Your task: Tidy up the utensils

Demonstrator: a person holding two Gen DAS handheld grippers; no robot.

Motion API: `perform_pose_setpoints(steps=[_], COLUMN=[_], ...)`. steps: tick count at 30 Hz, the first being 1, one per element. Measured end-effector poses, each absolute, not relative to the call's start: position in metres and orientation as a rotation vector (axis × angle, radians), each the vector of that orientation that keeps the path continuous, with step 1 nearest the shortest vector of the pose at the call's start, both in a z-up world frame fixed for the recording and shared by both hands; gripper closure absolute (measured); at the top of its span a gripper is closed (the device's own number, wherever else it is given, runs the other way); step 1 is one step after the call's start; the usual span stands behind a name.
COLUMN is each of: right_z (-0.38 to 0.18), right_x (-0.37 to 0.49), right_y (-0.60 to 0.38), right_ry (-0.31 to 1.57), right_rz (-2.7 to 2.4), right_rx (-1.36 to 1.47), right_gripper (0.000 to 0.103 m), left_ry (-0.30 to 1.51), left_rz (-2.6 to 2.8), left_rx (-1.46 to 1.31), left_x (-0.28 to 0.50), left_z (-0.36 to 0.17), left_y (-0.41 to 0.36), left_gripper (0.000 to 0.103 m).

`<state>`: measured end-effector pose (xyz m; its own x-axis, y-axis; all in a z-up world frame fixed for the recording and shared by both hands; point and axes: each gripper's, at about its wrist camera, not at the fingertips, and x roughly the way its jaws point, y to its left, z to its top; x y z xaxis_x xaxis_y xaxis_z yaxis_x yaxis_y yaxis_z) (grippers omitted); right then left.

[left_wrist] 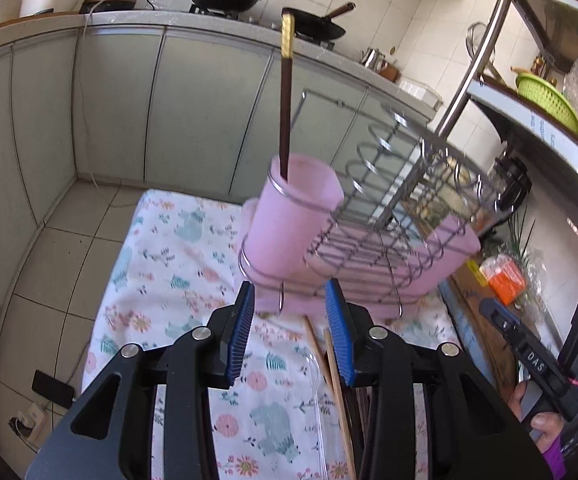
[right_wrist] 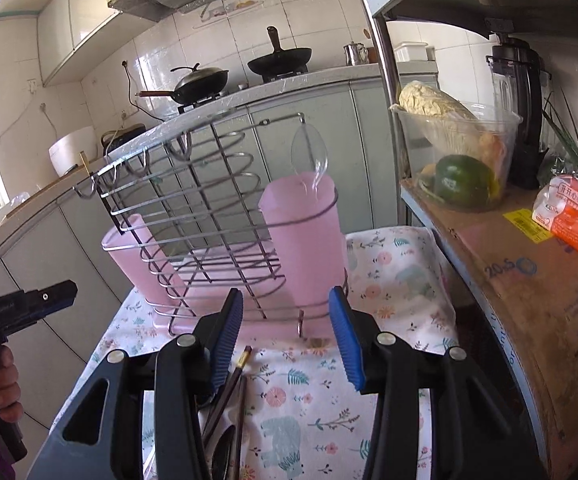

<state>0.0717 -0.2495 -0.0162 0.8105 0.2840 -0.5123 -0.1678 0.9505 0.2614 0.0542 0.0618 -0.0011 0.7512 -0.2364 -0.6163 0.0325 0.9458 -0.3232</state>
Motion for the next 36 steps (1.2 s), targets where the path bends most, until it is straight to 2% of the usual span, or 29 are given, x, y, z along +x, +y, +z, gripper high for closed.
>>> perform_pose_setpoints(steps=[9, 13, 19, 22, 25, 30, 32, 36], right_z=[-0.043, -0.052, -0.064, -0.073, -0.082, -0.09, -0.091, -0.096], right_x=[0.072, 0.073, 0.075, 0.079, 0.082, 0.086, 0.089, 0.098], right_y=[-0.234, -0.225, -0.229, -0.233, -0.232, -0.227, -0.223, -0.211], right_ry=[0.723, 0.772, 0.824, 0.871, 0.911, 0.944, 0.96, 0.998], right_rz=[0.261, 0.275, 0.326, 0.362, 0.386, 0.414, 0.422, 0.439], right_rx=[0.146, 0.102, 0.179, 0.217, 0.236, 0.236, 0.231, 0.225], right_gripper=[0.055, 0.054, 0.055, 0.061, 0.074, 0.079, 0.083, 0.084], left_ry=[0.849, 0.926, 1.022, 1.051, 1.08, 1.099, 1.085, 1.043], left_rz=[-0.2, -0.24, -0.268, -0.269, -0.262, -0.255, -0.237, -0.191], left_rx=[-0.253, -0.216, -0.161, -0.136, -0.119, -0.136, -0.143, -0.148], left_x=[0.052, 0.053, 0.066, 0.075, 0.085, 0.095, 0.093, 0.085], left_z=[-0.042, -0.06, -0.085, -0.096, -0.105, -0.114, -0.109, -0.097], left_y=[0.034, 0.019, -0.002, -0.011, -0.018, -0.018, -0.015, 0.0], left_gripper=[0.066, 0.08, 0.088, 0.088, 0.089, 0.1, 0.101, 0.101])
